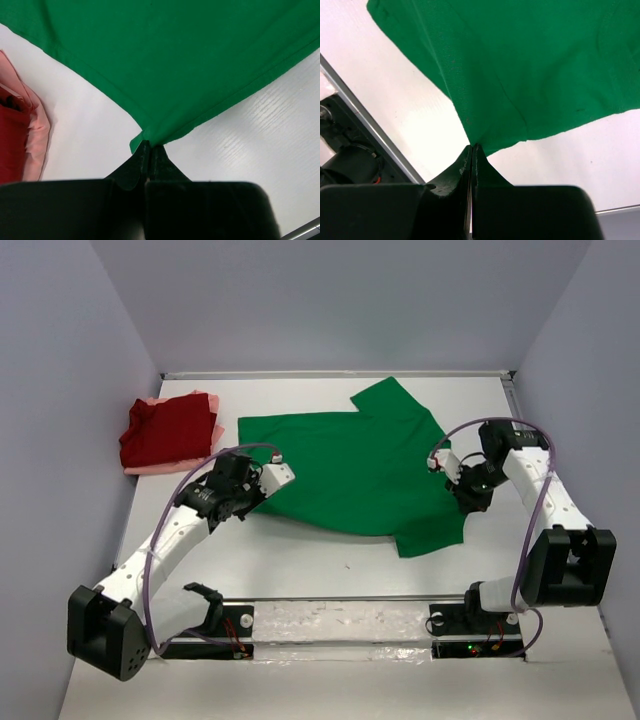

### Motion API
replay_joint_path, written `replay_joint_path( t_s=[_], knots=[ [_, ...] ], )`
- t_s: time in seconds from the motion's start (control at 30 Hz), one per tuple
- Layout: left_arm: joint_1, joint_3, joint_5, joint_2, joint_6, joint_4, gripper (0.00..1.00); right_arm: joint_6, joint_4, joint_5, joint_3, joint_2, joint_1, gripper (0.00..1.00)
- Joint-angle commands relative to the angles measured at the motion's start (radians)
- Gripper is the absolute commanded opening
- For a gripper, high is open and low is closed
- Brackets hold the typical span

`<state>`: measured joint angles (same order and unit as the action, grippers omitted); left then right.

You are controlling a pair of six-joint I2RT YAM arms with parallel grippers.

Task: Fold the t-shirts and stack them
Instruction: Pick up the flattened T-shirt from the center of the board, then fold the flattened T-shirt at the center of the board.

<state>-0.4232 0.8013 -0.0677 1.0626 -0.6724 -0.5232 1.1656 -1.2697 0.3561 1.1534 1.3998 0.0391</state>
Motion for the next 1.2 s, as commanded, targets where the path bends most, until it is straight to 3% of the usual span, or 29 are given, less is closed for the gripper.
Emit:
replay_joint_path(
  t_s=[0.0,0.4,1.17],
  knots=[
    [0.009,0.033,-0.006,-0.035,-0.012,-0.011,0.0,-0.02,-0.056,0.001,0.06,-0.019,0.007,0.0],
    [0.017,-0.034,0.146,-0.07,0.025,0.092,0.0,-0.13,0.058,0.003,0.124,0.074,0.007,0.0],
    [0.035,-0.088,0.154,0.034,0.023,0.256,0.0,-0.294,0.225,-0.043,0.196,0.266,0.007,0.0]
  ],
)
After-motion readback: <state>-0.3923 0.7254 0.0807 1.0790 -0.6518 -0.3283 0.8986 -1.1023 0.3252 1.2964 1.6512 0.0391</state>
